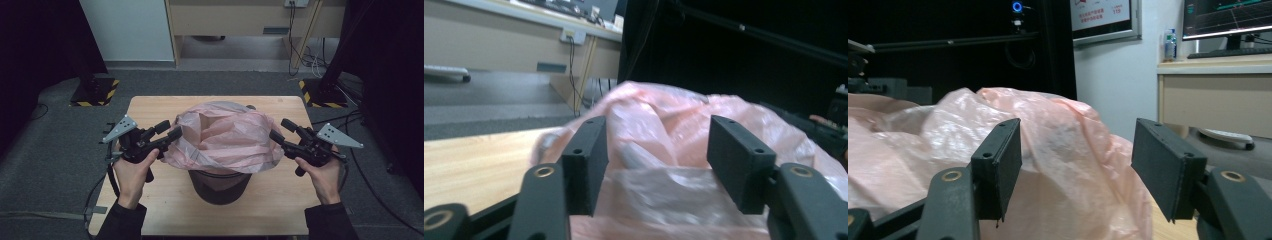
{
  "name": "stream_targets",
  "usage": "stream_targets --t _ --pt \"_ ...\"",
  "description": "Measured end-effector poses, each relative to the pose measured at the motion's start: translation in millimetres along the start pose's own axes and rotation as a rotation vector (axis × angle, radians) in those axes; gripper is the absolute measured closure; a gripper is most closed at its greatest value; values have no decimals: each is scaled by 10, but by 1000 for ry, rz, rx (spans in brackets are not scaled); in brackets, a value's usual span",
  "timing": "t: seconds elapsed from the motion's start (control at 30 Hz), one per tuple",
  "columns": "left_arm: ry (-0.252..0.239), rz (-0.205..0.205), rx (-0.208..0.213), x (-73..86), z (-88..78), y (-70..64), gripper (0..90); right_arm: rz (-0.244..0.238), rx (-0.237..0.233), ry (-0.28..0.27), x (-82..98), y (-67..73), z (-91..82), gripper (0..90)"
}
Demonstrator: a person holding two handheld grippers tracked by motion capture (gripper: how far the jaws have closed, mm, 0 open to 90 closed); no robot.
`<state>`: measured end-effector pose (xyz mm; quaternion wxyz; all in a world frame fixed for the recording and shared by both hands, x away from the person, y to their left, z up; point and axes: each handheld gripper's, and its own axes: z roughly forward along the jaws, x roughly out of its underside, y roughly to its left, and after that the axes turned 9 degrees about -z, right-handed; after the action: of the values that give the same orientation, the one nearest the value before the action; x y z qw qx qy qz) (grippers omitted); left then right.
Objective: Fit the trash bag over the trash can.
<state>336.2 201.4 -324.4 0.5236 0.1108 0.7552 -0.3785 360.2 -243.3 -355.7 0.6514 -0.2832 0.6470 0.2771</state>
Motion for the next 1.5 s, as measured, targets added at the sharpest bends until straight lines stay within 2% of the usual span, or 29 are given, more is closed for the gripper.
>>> stream_targets --t 0.27,0.47,0.6,0.7,0.8,0.9,1.03,1.23,1.33,1.5 --pt "41 10 -5 121 -29 -101 366 7 -25 -7 19 91 -42 349" --pt "41 11 6 230 -117 -103 363 15 -37 -9 33 127 -87 350" --pt "15 -16 49 314 -176 -66 358 11 -46 2 48 140 -123 359" --pt "-10 -33 79 369 -214 -53 358 20 -71 6 72 156 -138 383" --pt "-4 -40 100 385 -235 -62 358 30 -91 9 91 173 -153 387" --pt "7 -53 133 406 -256 -73 355 28 -114 11 97 195 -166 392" --pt "12 -59 151 439 -285 -85 354 43 -141 0 91 217 -187 400" --pt "31 -56 174 470 -286 -118 351 41 -175 1 101 240 -187 414" --pt "70 -38 176 497 -283 -129 350 43 -195 0 101 250 -191 416" --pt "101 -21 184 550 -277 -136 352 44 -223 -9 50 291 -226 400"
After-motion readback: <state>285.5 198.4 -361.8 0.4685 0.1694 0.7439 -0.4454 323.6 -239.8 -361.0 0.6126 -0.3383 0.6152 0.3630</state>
